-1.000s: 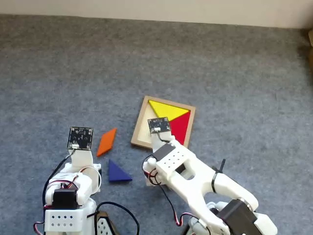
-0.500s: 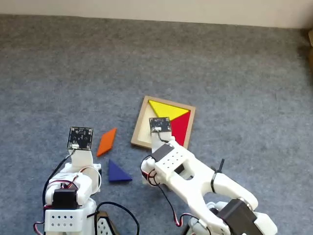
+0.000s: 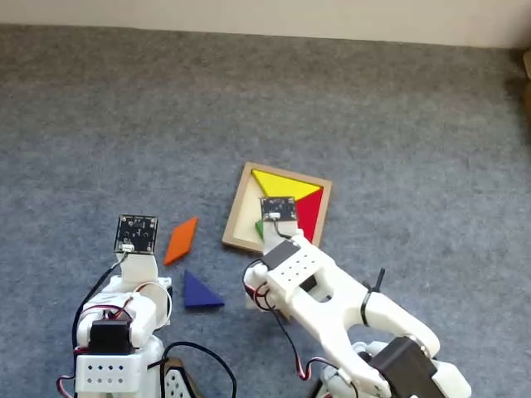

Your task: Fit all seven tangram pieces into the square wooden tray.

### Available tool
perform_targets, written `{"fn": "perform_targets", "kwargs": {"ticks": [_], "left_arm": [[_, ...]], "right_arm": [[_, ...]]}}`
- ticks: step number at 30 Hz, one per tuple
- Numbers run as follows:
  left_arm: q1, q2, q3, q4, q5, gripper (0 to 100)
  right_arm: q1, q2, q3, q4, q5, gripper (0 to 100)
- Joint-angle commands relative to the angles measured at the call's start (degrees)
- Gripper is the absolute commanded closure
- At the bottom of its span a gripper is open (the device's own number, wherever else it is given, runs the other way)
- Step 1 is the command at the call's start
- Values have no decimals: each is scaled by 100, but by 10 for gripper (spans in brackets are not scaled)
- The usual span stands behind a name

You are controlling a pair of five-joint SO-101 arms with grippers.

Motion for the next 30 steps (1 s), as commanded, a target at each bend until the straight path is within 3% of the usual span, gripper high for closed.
{"fn": "perform_targets", "kwargs": {"ticks": [1, 5, 14, 23, 30], "left_arm": [[-75, -242, 110, 18, 44, 993], [-75, -242, 110, 18, 44, 993], [-75, -242, 110, 18, 44, 993], [-75, -242, 110, 18, 44, 993], [-75, -242, 110, 18, 44, 993]], "right_arm": [[145, -22, -259, -180, -18, 856], [145, -22, -259, -180, 18, 860], [119, -84, -259, -119, 888, 861], [110, -312, -892, 804, 1670, 861], [154, -769, -989, 884, 2593, 861]]}}
